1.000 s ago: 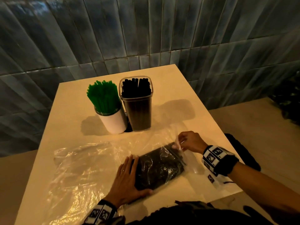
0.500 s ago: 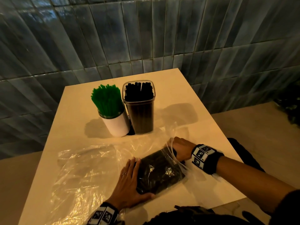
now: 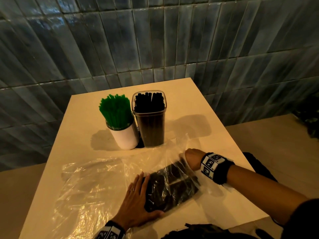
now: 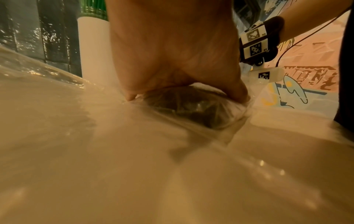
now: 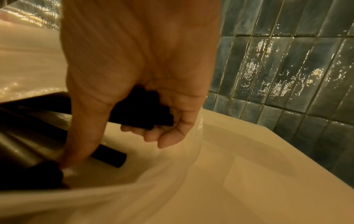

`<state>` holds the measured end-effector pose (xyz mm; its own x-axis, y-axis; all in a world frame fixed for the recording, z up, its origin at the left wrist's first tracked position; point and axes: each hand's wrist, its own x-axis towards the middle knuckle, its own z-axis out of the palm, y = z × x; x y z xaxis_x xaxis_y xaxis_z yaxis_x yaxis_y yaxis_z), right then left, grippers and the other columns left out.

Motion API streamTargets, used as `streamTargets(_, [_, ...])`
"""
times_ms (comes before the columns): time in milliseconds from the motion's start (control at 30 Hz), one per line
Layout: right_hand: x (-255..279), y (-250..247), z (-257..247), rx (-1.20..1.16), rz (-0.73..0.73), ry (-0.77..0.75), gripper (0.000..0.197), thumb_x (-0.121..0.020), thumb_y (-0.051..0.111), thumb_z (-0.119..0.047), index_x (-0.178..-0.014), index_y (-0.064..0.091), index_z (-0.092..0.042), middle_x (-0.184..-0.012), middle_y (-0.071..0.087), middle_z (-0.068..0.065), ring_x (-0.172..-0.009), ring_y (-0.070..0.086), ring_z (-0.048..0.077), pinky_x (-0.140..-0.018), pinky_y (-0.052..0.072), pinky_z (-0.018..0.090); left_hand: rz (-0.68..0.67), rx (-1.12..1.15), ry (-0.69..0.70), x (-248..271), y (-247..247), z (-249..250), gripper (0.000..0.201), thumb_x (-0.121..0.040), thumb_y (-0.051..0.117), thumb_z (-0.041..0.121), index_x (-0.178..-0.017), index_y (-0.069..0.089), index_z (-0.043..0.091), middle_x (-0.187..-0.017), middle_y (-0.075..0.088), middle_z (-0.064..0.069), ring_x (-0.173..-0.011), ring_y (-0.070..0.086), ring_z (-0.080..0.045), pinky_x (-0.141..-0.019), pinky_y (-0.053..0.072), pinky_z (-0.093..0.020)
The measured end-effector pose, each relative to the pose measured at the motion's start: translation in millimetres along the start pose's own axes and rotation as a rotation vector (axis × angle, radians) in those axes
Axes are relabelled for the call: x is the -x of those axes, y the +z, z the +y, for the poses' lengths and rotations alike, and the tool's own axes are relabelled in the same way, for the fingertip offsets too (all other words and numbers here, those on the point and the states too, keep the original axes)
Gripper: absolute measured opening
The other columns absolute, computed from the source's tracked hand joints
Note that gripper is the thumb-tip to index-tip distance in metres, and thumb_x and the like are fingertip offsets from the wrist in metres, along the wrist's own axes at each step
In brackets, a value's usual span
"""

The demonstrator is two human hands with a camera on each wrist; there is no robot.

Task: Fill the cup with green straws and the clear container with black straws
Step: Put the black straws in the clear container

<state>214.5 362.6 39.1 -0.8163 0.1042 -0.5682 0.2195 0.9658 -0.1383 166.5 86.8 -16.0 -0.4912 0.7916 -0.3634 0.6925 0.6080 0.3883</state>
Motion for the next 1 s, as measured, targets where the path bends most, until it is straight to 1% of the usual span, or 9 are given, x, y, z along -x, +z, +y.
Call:
streamTargets(100, [0.5, 0.9, 6.9, 0.062, 0.029, 0.007, 0.030, -0.089, 0.052, -0.012, -0.119, 0.051, -0.009, -0.115, 0.058, 0.018, -0.102, 0.058, 0.033, -0.084, 0.047, 0.037, -0.012, -0.007, -0.002, 0.8, -1.7, -0.3, 0.127, -0.055, 0.037, 0.097, -0.135, -0.033, 0.028, -0.146, -0.035, 0.003, -0.139, -0.024, -0.016, -0.115, -0.009, -0.036])
streamTargets(233, [9.4, -5.3, 20.9, 0.138, 0.056, 0.029, 0.025, -0.084, 0.059, -0.016, -0.107, 0.058, -0.009, -0.109, 0.061, 0.015, -0.098, 0.060, 0.032, -0.073, 0.043, 0.031, -0.037, -0.015, -0.006, 0.0, -3.6, -0.4, 0.128, -0.056, 0.037, 0.096, -0.134, -0.036, 0.025, -0.145, -0.036, 0.002, -0.138, -0.026, -0.016, -0.113, -0.013, -0.034])
streamTargets(400, [30.0, -11.9, 55.6, 0.157, 0.130, 0.096, 0.023, -0.081, 0.056, -0.015, -0.104, 0.057, -0.014, -0.107, 0.062, 0.010, -0.099, 0.059, 0.029, -0.071, 0.039, 0.031, -0.079, -0.030, -0.023, -1.1, -6.1, 0.9, 0.130, -0.055, 0.035, 0.097, -0.130, -0.039, 0.020, -0.142, -0.039, 0.000, -0.137, -0.029, -0.018, -0.112, -0.014, -0.036])
streamTargets(533, [46.2, -14.8, 79.5, 0.136, 0.174, 0.157, 0.017, -0.080, 0.054, -0.016, -0.096, 0.057, -0.021, -0.101, 0.064, 0.005, -0.097, 0.060, 0.027, -0.068, 0.039, 0.030, -0.106, -0.024, -0.032, -2.6, -6.7, 0.8, 0.132, -0.051, 0.034, 0.099, -0.129, -0.040, 0.023, -0.144, -0.039, 0.001, -0.137, -0.028, -0.018, -0.113, -0.014, -0.037])
streamTargets(667, [67.3, -26.5, 109.4, 0.109, 0.191, 0.223, 0.015, -0.079, 0.052, -0.011, -0.080, 0.049, -0.026, -0.084, 0.057, -0.003, -0.093, 0.061, 0.023, -0.081, 0.048, 0.035, -0.098, -0.019, -0.032, -3.5, -6.3, 0.3, 0.132, -0.051, 0.036, 0.099, -0.130, -0.039, 0.025, -0.145, -0.037, 0.001, -0.138, -0.027, -0.018, -0.112, -0.013, -0.037])
streamTargets(767, [94.5, -41.8, 134.0, 0.140, 0.262, 0.329, 0.012, -0.084, 0.054, -0.019, -0.079, 0.054, -0.030, -0.085, 0.059, -0.007, -0.085, 0.058, 0.014, -0.080, 0.047, 0.027, -0.094, -0.032, -0.035, -2.7, -7.1, 1.6, 0.133, -0.051, 0.035, 0.099, -0.131, -0.039, 0.022, -0.145, -0.038, 0.000, -0.139, -0.027, -0.020, -0.112, -0.013, -0.038])
streamTargets(833, [114.7, -54.3, 151.0, 0.143, 0.264, 0.431, 0.009, -0.088, 0.051, -0.027, -0.088, 0.059, -0.032, -0.092, 0.063, -0.006, -0.088, 0.060, 0.015, -0.084, 0.049, 0.029, -0.089, -0.032, -0.048, -2.7, -6.7, 1.8, 0.137, -0.051, 0.037, 0.099, -0.134, -0.036, 0.019, -0.145, -0.038, -0.001, -0.139, -0.027, -0.021, -0.111, -0.014, -0.037])
streamTargets(900, [134.6, -68.2, 164.7, 0.168, 0.252, 0.549, 0.022, -0.087, 0.048, -0.027, -0.106, 0.060, -0.031, -0.102, 0.064, -0.001, -0.094, 0.062, 0.019, -0.085, 0.051, 0.032, -0.100, -0.042, -0.054, -3.7, -9.2, 3.9, 0.139, -0.049, 0.038, 0.099, -0.137, -0.033, 0.019, -0.143, -0.039, -0.001, -0.140, -0.026, -0.022, -0.111, -0.013, -0.036])
streamTargets(1000, [157.5, -88.8, 160.4, 0.166, 0.309, 0.628, 0.029, -0.085, 0.049, -0.022, -0.110, 0.060, -0.030, -0.104, 0.064, 0.004, -0.094, 0.062, 0.023, -0.080, 0.052, 0.034, -0.102, -0.013, -0.080, -4.9, -21.1, 12.0, 0.139, -0.046, 0.041, 0.099, -0.140, -0.031, 0.025, -0.145, -0.036, 0.000, -0.141, -0.022, -0.021, -0.112, -0.012, -0.039])
